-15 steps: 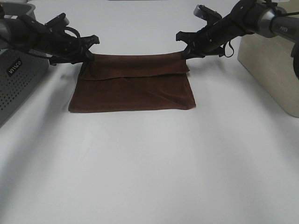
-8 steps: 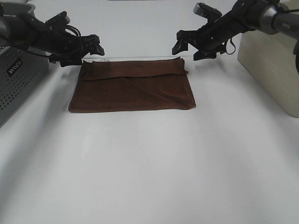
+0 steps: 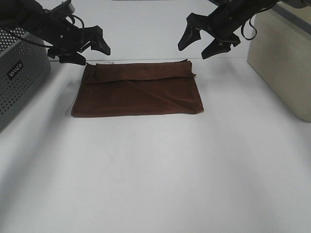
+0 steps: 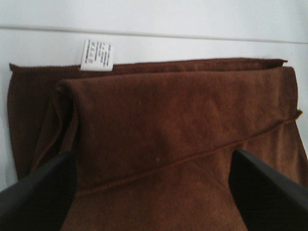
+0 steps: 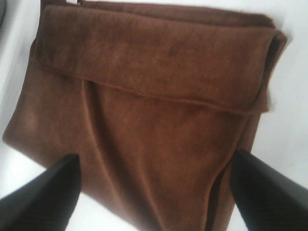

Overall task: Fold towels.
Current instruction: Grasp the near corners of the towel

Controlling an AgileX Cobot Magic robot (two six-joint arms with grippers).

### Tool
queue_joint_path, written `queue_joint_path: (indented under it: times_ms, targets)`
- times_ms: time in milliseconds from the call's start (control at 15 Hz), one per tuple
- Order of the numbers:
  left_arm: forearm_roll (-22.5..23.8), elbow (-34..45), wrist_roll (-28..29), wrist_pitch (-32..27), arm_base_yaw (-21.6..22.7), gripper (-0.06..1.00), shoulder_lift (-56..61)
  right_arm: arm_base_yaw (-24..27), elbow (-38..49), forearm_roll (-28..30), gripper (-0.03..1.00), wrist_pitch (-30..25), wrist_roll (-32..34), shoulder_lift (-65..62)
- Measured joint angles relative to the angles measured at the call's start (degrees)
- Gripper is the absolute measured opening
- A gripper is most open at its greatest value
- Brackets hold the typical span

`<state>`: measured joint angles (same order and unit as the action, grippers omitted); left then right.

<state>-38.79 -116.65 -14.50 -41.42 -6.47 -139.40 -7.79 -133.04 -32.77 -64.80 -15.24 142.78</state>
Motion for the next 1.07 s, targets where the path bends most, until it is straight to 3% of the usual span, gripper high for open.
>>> queue_joint_path:
  times_ms: [133,267,400,533,733,1067]
  targets:
    - [3.9,2.01,4.01,-3.09,0.0,0.81,2.86,0.0,0.0,0.11,0.8,-4.18,2.58,-0.86]
    - [7.05,7.96,6.36,-3.78,0.0,0.8,6.65,0.0,1.72,0.23,0.79,-4.24,4.93,-2.12]
    - [8.59,20.28,7.33,-1.26,0.0,0.8,11.23,0.0,11.8,1.66,0.79,-4.3,4.35,-6.19]
    - [8.94,26.87,7.73,0.8,0.0,0.8,13.58,0.0,19.54,2.35,0.79,-4.53,3.38,-8.82]
    - [9.63,28.82,7.22,0.97,0.0,0.8,13.69,0.0,26.81,2.23,0.78,-3.21,2.29,-9.85]
    - [9.8,28.82,5.39,3.15,-0.17,0.8,11.97,0.0,31.11,0.74,0.78,6.99,0.86,-9.85]
